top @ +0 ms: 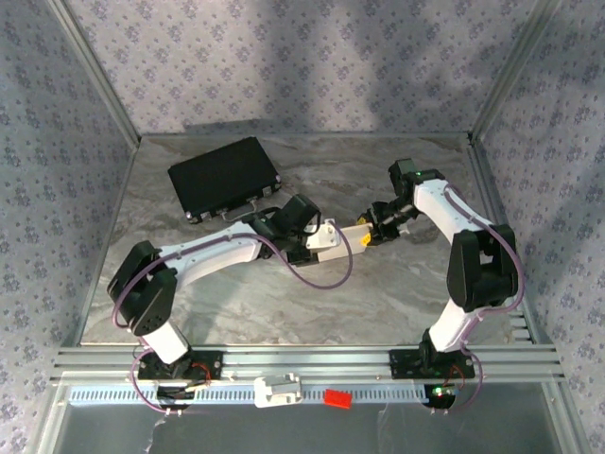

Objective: Fold the paper box

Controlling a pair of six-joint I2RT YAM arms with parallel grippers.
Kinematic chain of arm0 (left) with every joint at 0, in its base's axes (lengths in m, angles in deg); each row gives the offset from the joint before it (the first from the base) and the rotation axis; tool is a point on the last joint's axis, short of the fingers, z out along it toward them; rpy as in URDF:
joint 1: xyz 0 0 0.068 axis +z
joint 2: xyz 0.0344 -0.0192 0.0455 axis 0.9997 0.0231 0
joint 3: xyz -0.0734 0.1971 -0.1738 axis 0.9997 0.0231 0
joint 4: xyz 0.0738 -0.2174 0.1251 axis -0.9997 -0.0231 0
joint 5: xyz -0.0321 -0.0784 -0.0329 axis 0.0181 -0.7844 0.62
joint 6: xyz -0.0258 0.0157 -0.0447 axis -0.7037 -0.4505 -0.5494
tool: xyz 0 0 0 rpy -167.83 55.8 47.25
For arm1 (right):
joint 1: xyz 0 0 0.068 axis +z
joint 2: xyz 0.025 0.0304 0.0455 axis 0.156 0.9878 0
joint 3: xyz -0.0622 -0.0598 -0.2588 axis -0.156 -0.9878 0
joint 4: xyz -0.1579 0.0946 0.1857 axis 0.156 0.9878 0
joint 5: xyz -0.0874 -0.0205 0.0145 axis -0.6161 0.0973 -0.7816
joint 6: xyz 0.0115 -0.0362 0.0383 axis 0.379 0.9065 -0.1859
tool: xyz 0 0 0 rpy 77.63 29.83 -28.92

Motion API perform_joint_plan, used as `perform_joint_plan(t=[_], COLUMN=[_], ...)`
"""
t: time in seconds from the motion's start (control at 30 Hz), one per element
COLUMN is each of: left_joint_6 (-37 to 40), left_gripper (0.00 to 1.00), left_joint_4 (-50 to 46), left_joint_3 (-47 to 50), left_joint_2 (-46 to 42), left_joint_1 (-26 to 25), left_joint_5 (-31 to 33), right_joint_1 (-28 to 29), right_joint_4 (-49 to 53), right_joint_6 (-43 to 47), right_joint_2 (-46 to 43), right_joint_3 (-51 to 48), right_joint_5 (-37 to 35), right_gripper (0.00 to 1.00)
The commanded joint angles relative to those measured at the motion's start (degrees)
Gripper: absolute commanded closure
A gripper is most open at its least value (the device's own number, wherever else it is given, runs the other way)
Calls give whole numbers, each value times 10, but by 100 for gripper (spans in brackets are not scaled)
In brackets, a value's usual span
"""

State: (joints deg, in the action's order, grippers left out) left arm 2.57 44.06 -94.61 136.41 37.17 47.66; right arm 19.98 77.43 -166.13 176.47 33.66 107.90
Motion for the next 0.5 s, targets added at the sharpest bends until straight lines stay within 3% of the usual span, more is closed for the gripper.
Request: perform_joint_plan(t=[0.0,0.13,0.27,0.37,0.47], left_joint_6=[23,11,11,5,-4], left_gripper=[52,63,73,78,79], left_joint_4=[4,-9,-15,-51,-96], left_joint_3=[-41,-45,-34,-33,-33], left_joint_2=[14,12,-6,-18,-41], left_joint_1=[-5,-7,-6,3,17], left_joint_5=[-9,-20,-22,-42,-76], right_joint_1=[0,0,-4,-15,-26], right_joint_4=[15,19,21,34,29], right_joint_6=[-3,8,41,130,279], right_joint_2=[8,4,-7,-16,-41], right_joint_3=[8,7,14,49,92], right_joint_5=[-1,-4,-12,-41,-80], right_gripper=[73,70,51,36,31])
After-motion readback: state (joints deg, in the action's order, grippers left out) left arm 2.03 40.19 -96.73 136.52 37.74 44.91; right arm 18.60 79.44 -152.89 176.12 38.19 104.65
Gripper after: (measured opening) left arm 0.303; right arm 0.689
